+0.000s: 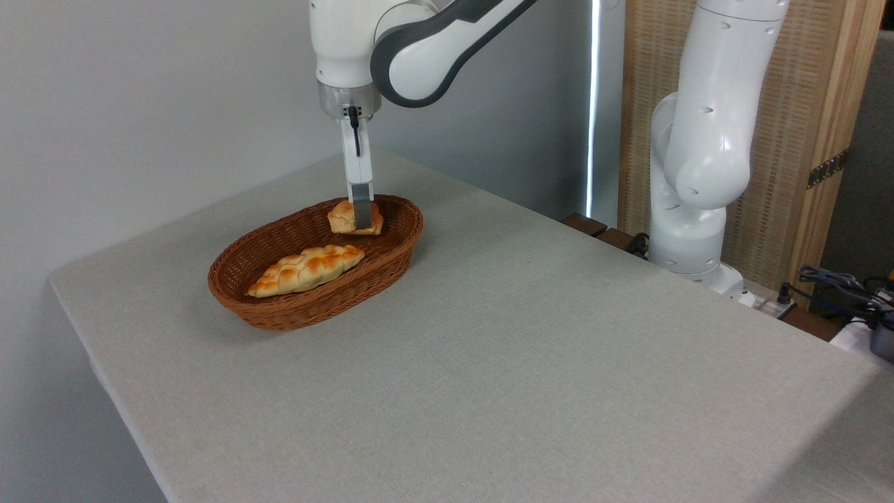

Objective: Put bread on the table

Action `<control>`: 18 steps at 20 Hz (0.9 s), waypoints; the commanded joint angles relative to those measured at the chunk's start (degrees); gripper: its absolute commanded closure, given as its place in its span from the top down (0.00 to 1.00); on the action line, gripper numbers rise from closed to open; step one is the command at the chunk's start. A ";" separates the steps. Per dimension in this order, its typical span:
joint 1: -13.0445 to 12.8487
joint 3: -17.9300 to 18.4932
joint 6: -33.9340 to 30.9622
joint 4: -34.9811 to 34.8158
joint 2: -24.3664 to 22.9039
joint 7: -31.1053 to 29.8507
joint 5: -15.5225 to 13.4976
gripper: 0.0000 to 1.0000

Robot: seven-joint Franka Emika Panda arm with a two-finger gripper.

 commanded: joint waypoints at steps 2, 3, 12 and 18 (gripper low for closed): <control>0.08 0.76 -2.99 2.47 -0.58 1.25 0.04 0.26; 0.17 0.76 -2.99 2.47 -0.58 1.25 0.04 0.25; 2.80 4.79 -8.68 9.31 -0.67 2.21 1.09 0.26; 2.98 12.18 -21.25 17.67 -0.67 10.73 1.36 0.26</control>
